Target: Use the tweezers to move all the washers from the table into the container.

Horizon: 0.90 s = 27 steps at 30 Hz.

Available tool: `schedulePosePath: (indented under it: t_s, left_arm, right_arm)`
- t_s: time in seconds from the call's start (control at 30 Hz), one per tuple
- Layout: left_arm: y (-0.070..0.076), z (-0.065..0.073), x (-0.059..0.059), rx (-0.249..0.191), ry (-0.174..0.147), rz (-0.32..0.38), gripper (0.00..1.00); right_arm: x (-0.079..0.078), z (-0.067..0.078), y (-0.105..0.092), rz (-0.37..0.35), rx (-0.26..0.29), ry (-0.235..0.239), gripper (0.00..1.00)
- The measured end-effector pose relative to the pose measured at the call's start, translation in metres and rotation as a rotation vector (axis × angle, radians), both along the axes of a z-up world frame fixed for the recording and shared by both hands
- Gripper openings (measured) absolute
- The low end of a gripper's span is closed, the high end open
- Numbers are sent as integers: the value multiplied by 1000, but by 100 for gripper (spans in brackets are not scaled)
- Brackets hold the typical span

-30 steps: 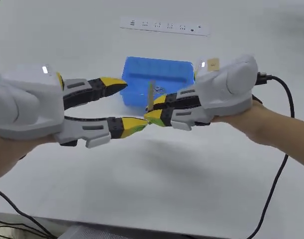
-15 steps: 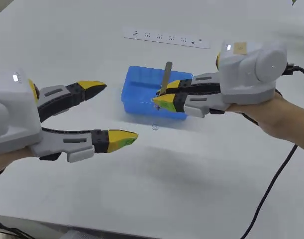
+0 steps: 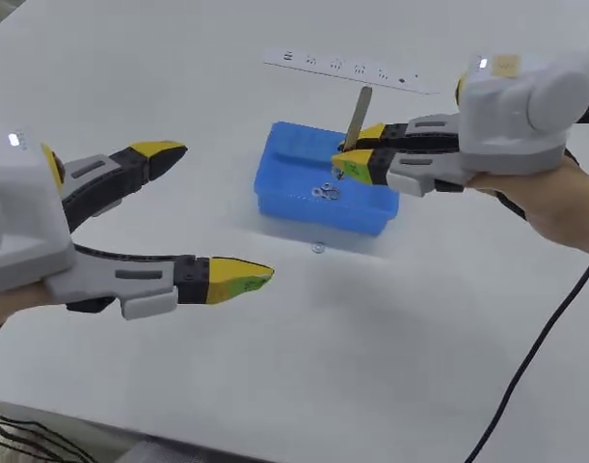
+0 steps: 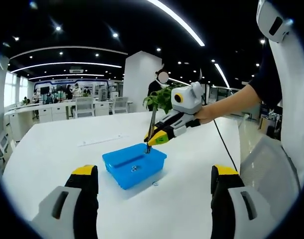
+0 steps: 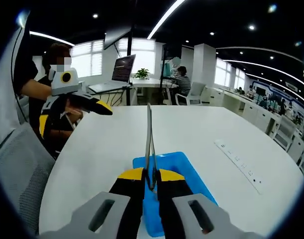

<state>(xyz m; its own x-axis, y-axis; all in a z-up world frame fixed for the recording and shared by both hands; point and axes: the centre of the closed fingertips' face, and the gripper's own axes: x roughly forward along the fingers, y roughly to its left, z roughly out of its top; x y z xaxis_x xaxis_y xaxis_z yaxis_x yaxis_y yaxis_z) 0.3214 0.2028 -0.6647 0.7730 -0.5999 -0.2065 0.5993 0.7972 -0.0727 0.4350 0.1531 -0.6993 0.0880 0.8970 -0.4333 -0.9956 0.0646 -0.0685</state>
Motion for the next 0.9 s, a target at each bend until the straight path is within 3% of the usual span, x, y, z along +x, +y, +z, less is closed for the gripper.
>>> schedulePosePath:
  t_s: [0.23,0.5,0.9]
  left_arm:
    - [9,-11,2,-8,38,19,100]
    - [14,-15,9,0,55,31,100]
    - [4,-15,15,-3,64,10,100]
  right_arm:
    - [18,-28,8,-14,-16,35,10]
    - [28,-55,12,-14,-61,46,10]
    - [35,-57,5,-24,-74,47,12]
